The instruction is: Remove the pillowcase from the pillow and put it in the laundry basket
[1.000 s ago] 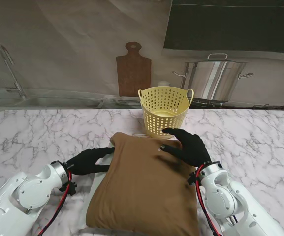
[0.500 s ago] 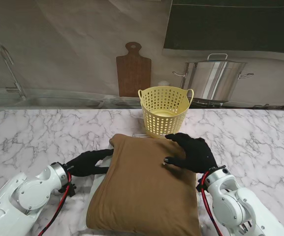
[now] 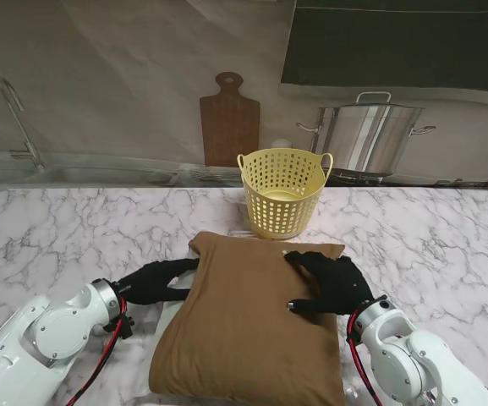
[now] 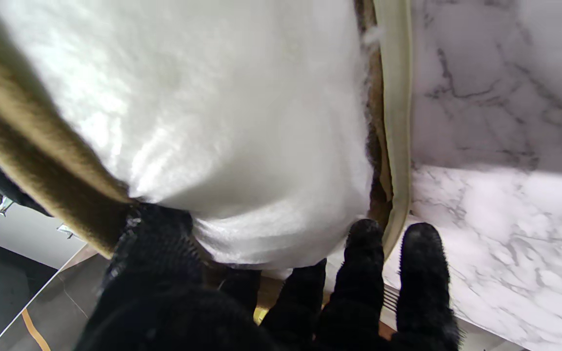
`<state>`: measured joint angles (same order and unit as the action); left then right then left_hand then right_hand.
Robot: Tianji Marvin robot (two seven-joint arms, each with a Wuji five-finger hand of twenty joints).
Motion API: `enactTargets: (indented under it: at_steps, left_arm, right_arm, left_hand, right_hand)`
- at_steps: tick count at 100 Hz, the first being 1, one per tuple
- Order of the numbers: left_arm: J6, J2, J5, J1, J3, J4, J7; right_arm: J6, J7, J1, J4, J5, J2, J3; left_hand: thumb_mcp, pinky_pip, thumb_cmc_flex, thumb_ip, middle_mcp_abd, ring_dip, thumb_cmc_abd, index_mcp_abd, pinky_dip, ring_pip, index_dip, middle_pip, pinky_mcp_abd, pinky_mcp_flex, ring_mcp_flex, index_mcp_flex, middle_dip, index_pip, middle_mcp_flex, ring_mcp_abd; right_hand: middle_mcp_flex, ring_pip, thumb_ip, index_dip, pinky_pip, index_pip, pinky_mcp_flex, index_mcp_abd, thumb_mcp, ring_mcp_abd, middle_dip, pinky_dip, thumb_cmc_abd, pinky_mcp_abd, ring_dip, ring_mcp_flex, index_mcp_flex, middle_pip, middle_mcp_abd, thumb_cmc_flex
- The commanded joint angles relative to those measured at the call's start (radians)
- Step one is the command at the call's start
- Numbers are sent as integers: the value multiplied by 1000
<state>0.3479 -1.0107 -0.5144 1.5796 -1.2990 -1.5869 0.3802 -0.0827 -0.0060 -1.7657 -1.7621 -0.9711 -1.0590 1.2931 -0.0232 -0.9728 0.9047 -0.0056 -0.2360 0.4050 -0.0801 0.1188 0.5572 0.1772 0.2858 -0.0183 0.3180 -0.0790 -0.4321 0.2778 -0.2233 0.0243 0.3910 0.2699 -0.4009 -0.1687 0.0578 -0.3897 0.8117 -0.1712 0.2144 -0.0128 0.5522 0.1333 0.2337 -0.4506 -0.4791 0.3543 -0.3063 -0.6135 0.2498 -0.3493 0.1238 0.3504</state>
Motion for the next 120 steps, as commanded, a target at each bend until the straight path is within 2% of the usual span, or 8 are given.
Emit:
enactTargets:
  at_steps: [1, 18, 27, 36, 48, 82, 104, 120]
  left_arm:
    - [4, -1, 6, 1, 15, -11, 27]
    - [12, -2, 11, 7, 15, -36, 27]
    - [21, -4, 12, 14, 8, -52, 16]
    - [28, -5, 14, 19, 3, -68, 9]
    - [36, -5, 15, 23, 0, -91, 8]
    - [27, -11, 41, 9, 38, -113, -11]
    - [7, -2, 57, -47, 129, -39, 32]
    - [-2, 8, 35, -74, 166, 14, 69]
  right_arm:
    - [4, 10, 27, 32, -16, 0, -23]
    - [30, -15, 94, 93, -22, -1, -88]
    - [44, -22, 119, 111, -15, -3, -111]
    - [57, -26, 134, 117, 1, -6, -126]
    - [70, -26, 152, 123, 14, -8, -142]
    - [89, -24, 165, 126, 36, -11, -170]
    - [79, -26, 141, 100, 42, -12, -161]
    - [58, -19, 108, 73, 63, -13, -135]
  left_hand:
    - [-6, 493, 13, -9, 47, -8, -32, -35, 7, -1, -11, -19, 13, -7, -7, -27, -3, -7, -8, -8]
    - [-6, 492, 7, -10, 45, -7, -28, -32, 8, -1, -12, -19, 12, -7, -9, -28, -4, -6, -7, -7]
    - [-6, 491, 3, -10, 43, -7, -23, -31, 9, -1, -12, -20, 13, -7, -9, -27, -4, -6, -5, -7]
    - [-6, 488, 0, -10, 42, -7, -18, -29, 10, 0, -12, -20, 13, -9, -10, -27, -4, -6, -3, -7]
    - [-6, 485, -5, -11, 42, -6, -7, -26, 12, 1, -11, -21, 11, -9, -12, -29, -5, -5, -1, -7]
    - [-10, 464, -19, -14, 36, -4, 41, -8, 18, 3, -11, -21, 9, -12, -16, -44, -8, -9, 3, -5]
    - [-8, 457, -1, -11, 39, -3, 1, -5, 17, 4, -10, -20, 6, -8, -15, -42, -9, -8, -2, -7]
    - [-7, 460, 11, -9, 41, -4, -33, -3, 12, 2, -10, -18, 6, -3, -11, -35, -7, -6, -8, -9]
  right_hand:
    - [-15, -93, 24, -18, 51, 20, 26, 9, 5, -40, 26, -39, -70, 15, -73, -83, -47, -46, -18, 21]
    - [-87, -224, -2, -52, 179, 10, 101, -62, -71, -84, 88, -89, -5, -19, -179, -184, -42, -118, -52, 195]
    - [-101, -250, -12, -54, 205, 0, 112, -103, -29, -91, 93, -95, 29, -28, -192, -194, -38, -122, -59, 242]
    - [-107, -266, 2, -51, 226, -21, 116, -138, 84, -93, 95, -93, 44, -36, -198, -196, -38, -122, -65, 233]
    - [-113, -279, 7, -48, 245, -28, 129, -158, 99, -95, 96, -98, 64, -47, -203, -204, -41, -125, -66, 233]
    - [-111, -342, 11, -33, 314, -41, 156, -146, 50, -98, 98, -125, 93, -70, -234, -214, -54, -125, -58, 204]
    - [-99, -332, 7, -27, 310, -44, 145, -44, 0, -91, 98, -121, 129, -65, -226, -195, -46, -123, -48, 171]
    - [-67, -250, 0, -27, 264, -61, 98, -13, -62, -63, 89, -99, 159, -45, -180, -121, 16, -107, -24, 116]
